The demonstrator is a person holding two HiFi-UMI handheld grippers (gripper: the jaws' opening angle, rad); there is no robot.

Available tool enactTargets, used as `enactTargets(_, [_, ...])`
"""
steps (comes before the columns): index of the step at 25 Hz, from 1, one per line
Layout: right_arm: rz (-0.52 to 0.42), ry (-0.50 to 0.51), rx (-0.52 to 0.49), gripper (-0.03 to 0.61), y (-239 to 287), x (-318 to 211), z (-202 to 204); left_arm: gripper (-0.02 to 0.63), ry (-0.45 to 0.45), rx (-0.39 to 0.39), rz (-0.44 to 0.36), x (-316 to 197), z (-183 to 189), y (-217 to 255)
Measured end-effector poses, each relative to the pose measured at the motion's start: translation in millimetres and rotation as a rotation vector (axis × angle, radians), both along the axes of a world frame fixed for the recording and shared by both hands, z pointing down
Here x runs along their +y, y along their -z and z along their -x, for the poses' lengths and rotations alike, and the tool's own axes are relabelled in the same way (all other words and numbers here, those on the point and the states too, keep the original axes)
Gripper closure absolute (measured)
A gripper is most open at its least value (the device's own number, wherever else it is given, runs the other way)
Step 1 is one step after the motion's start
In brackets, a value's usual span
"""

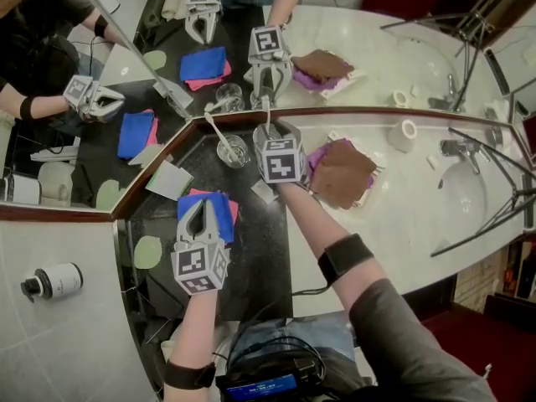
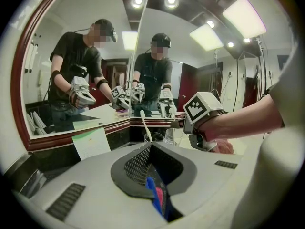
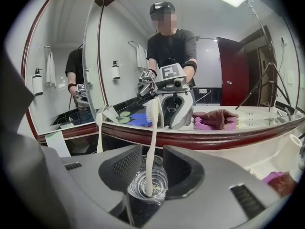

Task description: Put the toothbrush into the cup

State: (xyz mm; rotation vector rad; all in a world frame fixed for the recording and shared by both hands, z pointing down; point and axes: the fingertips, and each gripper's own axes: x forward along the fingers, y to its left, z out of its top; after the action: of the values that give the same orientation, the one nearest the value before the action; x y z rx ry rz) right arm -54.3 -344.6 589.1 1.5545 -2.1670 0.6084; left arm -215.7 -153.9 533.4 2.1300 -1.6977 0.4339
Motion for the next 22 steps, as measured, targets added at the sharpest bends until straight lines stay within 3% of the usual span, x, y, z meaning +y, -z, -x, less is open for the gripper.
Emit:
enactTargets(7, [0.004,0.022,0.027,0.524,-5,-3,3,0.614,0.010,0.000,0.010,1,6,-7])
enactTargets(22, [-0.049,0.030,0.025,0.528,39,6,-11,0.614,0.008,0.001,0.007,9,-3,0])
